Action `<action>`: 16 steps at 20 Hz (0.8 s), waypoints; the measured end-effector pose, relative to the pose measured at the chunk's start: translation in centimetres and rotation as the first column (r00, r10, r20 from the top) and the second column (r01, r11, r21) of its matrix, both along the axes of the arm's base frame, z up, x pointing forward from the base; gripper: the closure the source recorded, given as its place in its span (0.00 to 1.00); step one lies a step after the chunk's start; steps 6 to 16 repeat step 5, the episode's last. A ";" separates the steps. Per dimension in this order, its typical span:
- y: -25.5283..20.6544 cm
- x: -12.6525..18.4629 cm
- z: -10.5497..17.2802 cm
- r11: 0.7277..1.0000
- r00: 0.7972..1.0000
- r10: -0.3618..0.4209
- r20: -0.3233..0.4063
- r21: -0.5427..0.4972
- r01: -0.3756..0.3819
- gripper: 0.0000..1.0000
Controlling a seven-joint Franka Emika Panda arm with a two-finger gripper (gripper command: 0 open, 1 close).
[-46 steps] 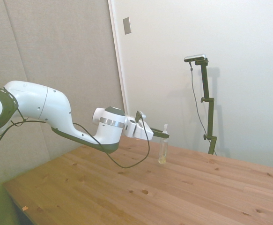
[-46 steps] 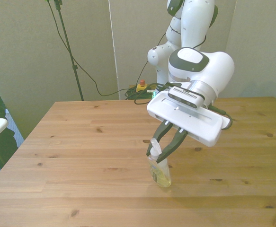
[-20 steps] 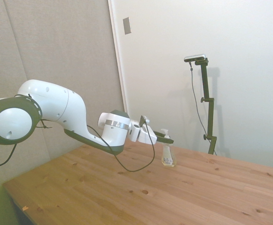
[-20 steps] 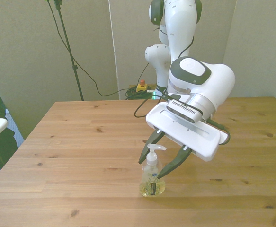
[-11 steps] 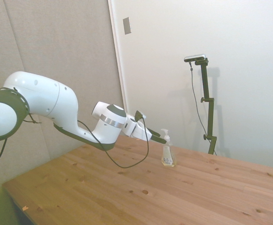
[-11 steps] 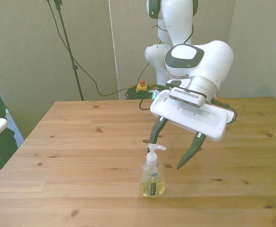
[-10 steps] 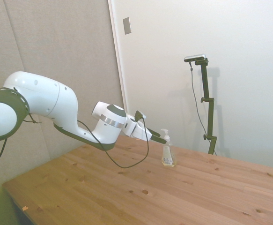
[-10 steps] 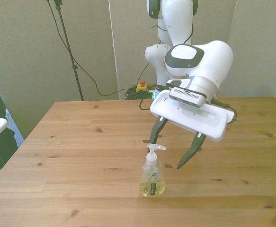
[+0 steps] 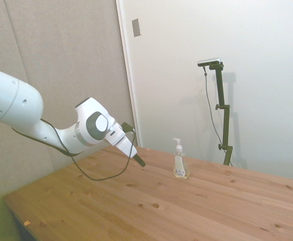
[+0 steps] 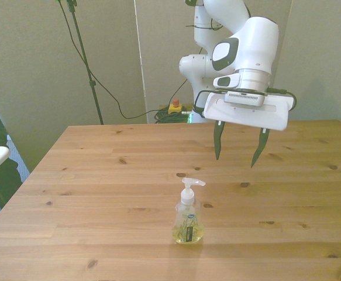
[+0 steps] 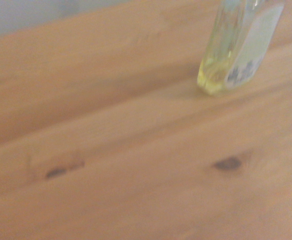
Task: Stand the sanitizer
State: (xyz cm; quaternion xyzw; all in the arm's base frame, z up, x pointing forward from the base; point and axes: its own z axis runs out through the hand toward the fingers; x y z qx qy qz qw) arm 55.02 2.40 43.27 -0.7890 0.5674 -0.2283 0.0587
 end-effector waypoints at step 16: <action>-1.1 -4.9 3.2 0.988 0.971 0.128 -0.201 0.113 -0.106 0.00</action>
